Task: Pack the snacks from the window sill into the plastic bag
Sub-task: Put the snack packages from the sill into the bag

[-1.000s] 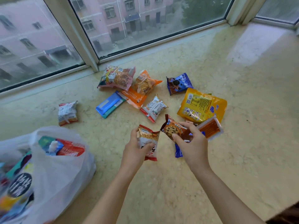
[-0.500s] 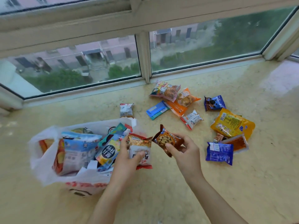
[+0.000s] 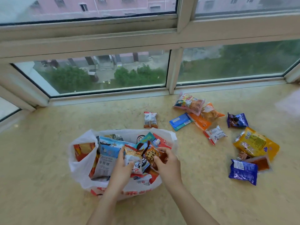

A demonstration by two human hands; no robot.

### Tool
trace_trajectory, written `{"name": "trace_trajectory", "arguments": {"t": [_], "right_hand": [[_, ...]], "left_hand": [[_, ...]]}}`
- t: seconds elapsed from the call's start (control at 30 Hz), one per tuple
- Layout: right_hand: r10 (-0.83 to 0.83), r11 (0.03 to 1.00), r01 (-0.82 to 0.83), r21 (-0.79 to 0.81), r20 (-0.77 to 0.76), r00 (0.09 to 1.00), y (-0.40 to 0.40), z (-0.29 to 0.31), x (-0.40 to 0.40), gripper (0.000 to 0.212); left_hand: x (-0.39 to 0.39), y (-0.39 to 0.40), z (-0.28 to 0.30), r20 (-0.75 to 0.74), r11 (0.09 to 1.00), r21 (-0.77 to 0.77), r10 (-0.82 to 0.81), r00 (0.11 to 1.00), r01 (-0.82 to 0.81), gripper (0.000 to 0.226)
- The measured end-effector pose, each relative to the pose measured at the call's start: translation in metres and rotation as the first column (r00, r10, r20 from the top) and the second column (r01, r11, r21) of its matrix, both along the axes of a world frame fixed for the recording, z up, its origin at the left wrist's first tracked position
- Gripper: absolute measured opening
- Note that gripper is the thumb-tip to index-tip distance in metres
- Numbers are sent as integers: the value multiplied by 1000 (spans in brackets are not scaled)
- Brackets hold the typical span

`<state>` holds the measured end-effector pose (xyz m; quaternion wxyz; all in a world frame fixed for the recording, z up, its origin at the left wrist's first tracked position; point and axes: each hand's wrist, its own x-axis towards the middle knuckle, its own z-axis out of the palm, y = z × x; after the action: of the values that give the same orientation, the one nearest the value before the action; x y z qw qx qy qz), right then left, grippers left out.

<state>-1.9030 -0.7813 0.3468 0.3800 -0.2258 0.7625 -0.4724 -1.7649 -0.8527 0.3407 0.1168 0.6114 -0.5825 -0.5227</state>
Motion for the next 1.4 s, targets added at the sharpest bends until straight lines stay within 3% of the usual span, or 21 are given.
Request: {"name": "trace_trajectory", "arguments": {"t": [0.1,0.23,0.33,0.4,0.5,0.57,0.6,0.7,0.83,1.1,1.27,1.4], "right_hand": [[63,995,-58,86,-64,996,-15,-15,10,28],[111,979,-86,184,-127,986,-22,-37,14,35],[167,956,-112,270,-189,968,-20,-44,13,44],[250,939,-164,302,-273,929,-17,-46,11,52],[530,826,-350,442,-396,750,-10,-54,13,61],[694,702,-409,583,-430,578,-5,-59,14,63],[717,686,-404,605,-466,519,-2,-58,14,62],[687,725,-345,596,-588,427,6,-57,11,54],[675,737,-363,569,-637,372,14,-33,0,55],[556,827,-352,438,-726,404,66,5,-55,50],[515,855,-218,470,-728,452,120,2,-112,50],[473,872,-105,479,-765,438,165,-12,-156,52]], "left_hand": [[3,-8,-22,100,995,-87,-33,994,42,62],[5,-10,-37,314,928,-330,-64,947,172,51],[8,-10,-44,559,762,-475,-126,820,441,61],[10,-9,-55,635,635,-518,-164,755,573,76],[11,-4,-70,731,504,-474,-232,642,722,77],[11,-1,-79,780,451,-457,-211,589,767,62],[11,-1,-81,795,453,-436,-211,568,778,57],[8,1,-76,810,478,-369,-255,528,797,57],[-7,5,-61,760,467,-464,-227,609,753,57],[-80,30,-7,623,336,-680,-205,755,652,46],[-143,67,6,611,295,-652,-341,715,698,50],[-193,103,-10,637,266,-559,-468,613,785,52]]}}
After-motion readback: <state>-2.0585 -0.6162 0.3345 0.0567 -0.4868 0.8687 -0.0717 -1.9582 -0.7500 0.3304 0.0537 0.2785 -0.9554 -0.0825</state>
